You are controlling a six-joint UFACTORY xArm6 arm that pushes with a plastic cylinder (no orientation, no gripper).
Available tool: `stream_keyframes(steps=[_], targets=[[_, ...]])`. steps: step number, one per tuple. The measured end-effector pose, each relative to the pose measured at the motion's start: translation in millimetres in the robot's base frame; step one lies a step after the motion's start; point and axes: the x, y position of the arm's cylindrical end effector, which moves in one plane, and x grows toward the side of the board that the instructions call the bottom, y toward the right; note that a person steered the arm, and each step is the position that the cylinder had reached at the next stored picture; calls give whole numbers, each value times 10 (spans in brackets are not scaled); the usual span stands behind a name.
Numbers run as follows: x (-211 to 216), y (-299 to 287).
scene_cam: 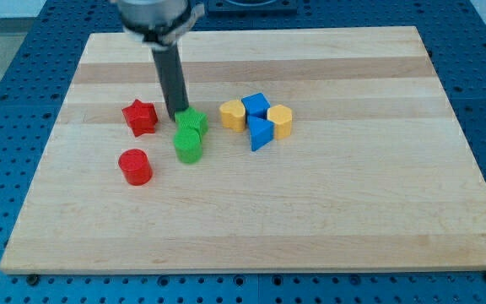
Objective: Push the green star into the green circle
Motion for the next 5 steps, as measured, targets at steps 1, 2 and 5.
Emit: stream_keyframes(steps=[1, 2, 5], targets=[[713, 0], [1172, 0], [1255, -687]])
